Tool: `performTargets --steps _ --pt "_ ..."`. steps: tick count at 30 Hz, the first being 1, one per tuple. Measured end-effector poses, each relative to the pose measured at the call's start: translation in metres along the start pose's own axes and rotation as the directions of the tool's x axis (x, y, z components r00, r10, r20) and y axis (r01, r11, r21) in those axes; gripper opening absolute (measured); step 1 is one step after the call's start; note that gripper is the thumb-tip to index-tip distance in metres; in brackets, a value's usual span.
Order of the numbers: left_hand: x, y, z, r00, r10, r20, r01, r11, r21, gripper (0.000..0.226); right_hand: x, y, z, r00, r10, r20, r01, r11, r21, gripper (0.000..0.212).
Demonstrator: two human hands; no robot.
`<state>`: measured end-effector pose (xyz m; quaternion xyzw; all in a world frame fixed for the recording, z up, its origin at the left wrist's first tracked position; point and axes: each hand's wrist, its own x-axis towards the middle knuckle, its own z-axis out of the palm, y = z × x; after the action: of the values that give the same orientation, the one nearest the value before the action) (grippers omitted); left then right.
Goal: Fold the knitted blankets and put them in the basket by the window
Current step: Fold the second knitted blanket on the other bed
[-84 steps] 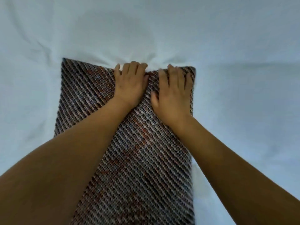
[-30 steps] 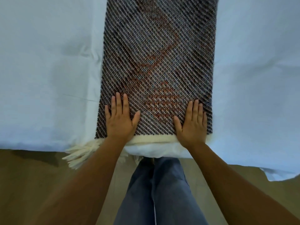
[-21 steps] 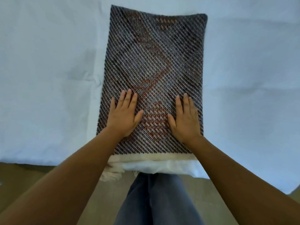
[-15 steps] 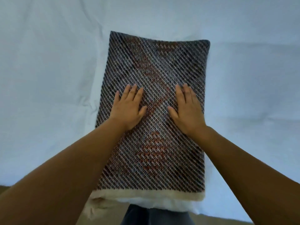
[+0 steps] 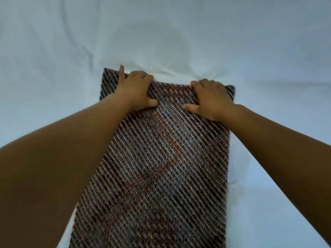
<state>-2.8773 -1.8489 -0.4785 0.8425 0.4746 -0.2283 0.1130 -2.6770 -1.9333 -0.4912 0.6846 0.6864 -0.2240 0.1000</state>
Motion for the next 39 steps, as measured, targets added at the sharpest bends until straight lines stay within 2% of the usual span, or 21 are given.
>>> performTargets --steps 3,5,9,11,15,20,24,28,31,33,37,39 --pt "0.009 -0.022 -0.012 0.996 -0.021 0.087 0.017 0.999 0.045 0.091 0.014 -0.003 -0.019 0.992 0.082 0.095 -0.082 0.997 -0.007 0.084" --pt "0.010 -0.029 -0.018 0.992 -0.023 0.120 0.018 0.999 0.047 0.084 0.019 -0.003 -0.029 0.969 0.176 0.175 -0.163 0.983 -0.089 0.087" --pt "-0.006 -0.032 -0.021 1.000 0.004 0.002 -0.004 1.000 0.019 0.061 0.010 0.006 -0.036 0.927 0.281 0.249 -0.240 0.954 -0.182 0.088" --pt "-0.021 -0.031 -0.022 0.997 -0.005 -0.080 0.004 1.000 -0.009 0.059 -0.003 0.007 -0.038 0.945 0.264 0.193 -0.235 0.959 -0.161 0.076" --pt "-0.054 -0.036 -0.033 0.977 -0.010 -0.214 0.002 0.999 -0.037 0.057 -0.043 -0.003 -0.047 0.970 0.242 -0.034 -0.244 0.964 -0.108 0.063" --pt "-0.121 -0.041 -0.049 0.946 -0.002 -0.325 -0.009 0.999 -0.033 0.056 -0.115 -0.032 -0.059 0.935 0.191 -0.300 -0.230 0.968 -0.101 0.059" --pt "-0.198 -0.042 -0.047 0.920 0.026 -0.391 -0.036 0.999 -0.018 0.048 -0.187 -0.060 -0.060 0.883 0.099 -0.459 -0.182 0.973 -0.141 0.044" --pt "-0.272 -0.038 -0.021 0.903 0.059 -0.425 -0.084 0.996 -0.040 0.038 -0.260 -0.087 -0.036 0.850 0.093 -0.519 -0.182 0.975 -0.124 0.035" --pt "-0.332 -0.037 0.013 0.870 0.086 -0.485 -0.133 0.989 -0.063 0.033 -0.315 -0.113 0.003 0.835 -0.006 -0.550 -0.112 0.977 -0.182 0.036" --pt "-0.362 -0.036 0.045 0.826 0.143 -0.545 -0.214 0.974 -0.069 0.025 -0.345 -0.125 0.032 0.842 -0.035 -0.538 -0.096 0.972 -0.214 0.043" --pt "-0.402 -0.028 0.118 0.776 0.304 -0.553 -0.337 0.940 0.044 0.031 -0.384 -0.135 0.103 0.896 -0.029 -0.443 -0.071 0.976 -0.207 0.062" --pt "-0.414 -0.017 0.153 0.769 0.349 -0.535 -0.363 0.928 0.084 0.015 -0.393 -0.139 0.134 0.922 0.017 -0.386 -0.105 0.973 -0.207 0.055"
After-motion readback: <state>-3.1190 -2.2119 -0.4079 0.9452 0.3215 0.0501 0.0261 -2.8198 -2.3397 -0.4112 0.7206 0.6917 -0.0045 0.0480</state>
